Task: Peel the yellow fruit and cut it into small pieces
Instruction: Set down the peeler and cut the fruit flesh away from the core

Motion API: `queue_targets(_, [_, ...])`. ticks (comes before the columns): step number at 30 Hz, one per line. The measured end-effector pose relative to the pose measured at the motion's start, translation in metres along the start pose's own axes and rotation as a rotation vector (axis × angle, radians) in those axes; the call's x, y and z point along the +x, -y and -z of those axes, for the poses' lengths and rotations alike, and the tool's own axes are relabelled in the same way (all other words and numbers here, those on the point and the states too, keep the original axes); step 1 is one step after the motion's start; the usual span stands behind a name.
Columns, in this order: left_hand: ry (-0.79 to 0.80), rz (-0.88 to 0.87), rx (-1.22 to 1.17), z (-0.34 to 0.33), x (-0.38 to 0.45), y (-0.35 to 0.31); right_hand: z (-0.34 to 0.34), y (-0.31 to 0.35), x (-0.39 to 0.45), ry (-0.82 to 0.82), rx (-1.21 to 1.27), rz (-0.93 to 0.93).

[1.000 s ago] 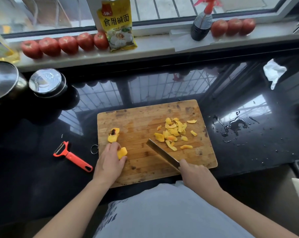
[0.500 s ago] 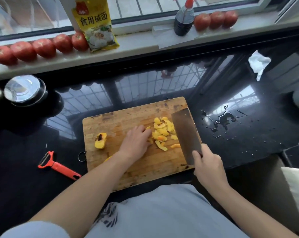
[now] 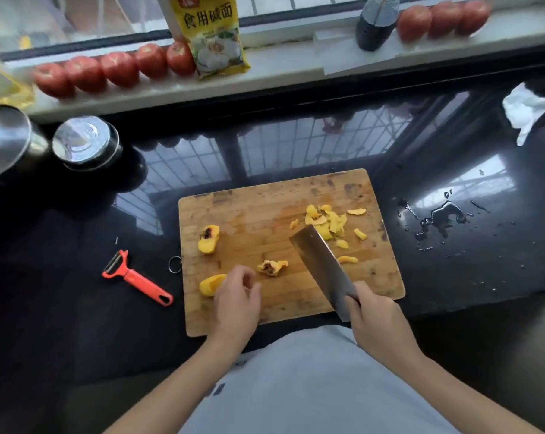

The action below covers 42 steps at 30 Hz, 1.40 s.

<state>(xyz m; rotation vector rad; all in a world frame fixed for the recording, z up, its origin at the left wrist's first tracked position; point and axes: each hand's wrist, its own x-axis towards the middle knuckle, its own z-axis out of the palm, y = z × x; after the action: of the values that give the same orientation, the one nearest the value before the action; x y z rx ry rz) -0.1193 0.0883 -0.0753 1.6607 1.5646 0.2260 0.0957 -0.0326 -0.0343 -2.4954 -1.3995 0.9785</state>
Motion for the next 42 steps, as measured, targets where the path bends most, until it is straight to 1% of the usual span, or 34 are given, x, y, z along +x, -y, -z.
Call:
queue_targets(3, [0.07, 0.229, -0.126, -0.009, 0.017, -0.012, 0.003, 0.007, 0.002, 0.007, 0.003, 0.001])
queue_targets(5, [0.089, 0.287, -0.132, -0.018, 0.029, -0.018, 0.006, 0.009, 0.003, 0.019, -0.012, -0.011])
queue_targets(7, [0.119, 0.275, -0.145, -0.029, 0.041, -0.03, 0.007, 0.008, 0.002, 0.009, -0.025, -0.026])
queue_targets(9, [0.217, 0.224, -0.212, -0.036, 0.05, -0.049, 0.01, 0.006, -0.001, -0.012, -0.031, -0.044])
queue_targets(11, [0.318, 0.226, -0.338, -0.034, 0.056, -0.069, 0.012, 0.004, -0.003, -0.036, -0.012, -0.064])
queue_targets(12, [0.328, 0.248, -0.392, -0.028, 0.058, -0.076, 0.014, 0.004, -0.003, -0.042, 0.0, -0.075])
queue_targets(13, [0.299, 0.262, -0.423, -0.017, 0.059, -0.077, 0.016, 0.005, -0.004, -0.036, 0.003, -0.078])
queue_targets(14, [0.233, 0.25, -0.424, -0.001, 0.059, -0.074, 0.017, 0.008, -0.003, -0.016, -0.001, -0.07])
queue_targets(16, [0.01, 0.166, -0.317, 0.038, 0.056, -0.053, 0.018, 0.018, 0.0, 0.047, -0.027, -0.022])
queue_targets(17, [-0.115, 0.13, -0.208, 0.06, 0.056, -0.038, 0.017, 0.025, 0.003, 0.087, -0.049, 0.005])
queue_targets(18, [-0.205, 0.111, -0.093, 0.08, 0.059, -0.022, 0.014, 0.033, 0.006, 0.127, -0.077, 0.033])
queue_targets(19, [-0.231, 0.112, 0.0, 0.098, 0.064, -0.006, 0.01, 0.04, 0.009, 0.16, -0.107, 0.057])
queue_targets(20, [-0.174, 0.127, 0.067, 0.109, 0.071, 0.007, 0.006, 0.046, 0.013, 0.182, -0.13, 0.065])
queue_targets(21, [-0.06, 0.143, 0.122, 0.114, 0.079, 0.015, 0.003, 0.05, 0.016, 0.188, -0.137, 0.053])
queue_targets(23, [0.167, 0.137, 0.232, 0.111, 0.088, 0.019, -0.002, 0.052, 0.022, 0.132, -0.117, 0.006])
queue_targets(24, [0.224, 0.11, 0.263, 0.105, 0.09, 0.017, -0.003, 0.048, 0.024, 0.078, -0.102, -0.025])
queue_targets(25, [0.233, 0.07, 0.276, 0.098, 0.093, 0.017, -0.004, 0.043, 0.025, 0.017, -0.095, -0.044])
queue_targets(26, [0.21, 0.041, 0.283, 0.091, 0.096, 0.015, -0.004, 0.037, 0.027, -0.035, -0.099, -0.056])
queue_targets(28, [0.126, 0.045, 0.301, 0.08, 0.098, 0.01, -0.002, 0.03, 0.029, -0.087, -0.081, -0.079])
queue_targets(30, [0.085, 0.04, 0.299, 0.069, 0.097, 0.004, 0.002, 0.028, 0.031, -0.086, -0.043, -0.092])
queue_targets(31, [0.11, 0.006, 0.283, 0.062, 0.093, 0.002, 0.002, 0.029, 0.031, -0.083, -0.022, -0.092])
queue_targets(33, [0.21, -0.088, 0.26, 0.043, 0.085, -0.003, 0.004, 0.031, 0.031, -0.081, 0.039, -0.097])
queue_targets(35, [0.248, -0.149, 0.267, 0.026, 0.077, -0.008, 0.005, 0.033, 0.03, -0.061, 0.103, -0.097])
queue_targets(39, [0.175, -0.157, 0.264, 0.007, 0.063, -0.019, 0.005, 0.036, 0.028, -0.031, 0.159, -0.05])
queue_targets(42, [0.139, -0.076, 0.146, -0.003, 0.051, -0.022, 0.002, 0.039, 0.028, -0.012, 0.247, -0.025])
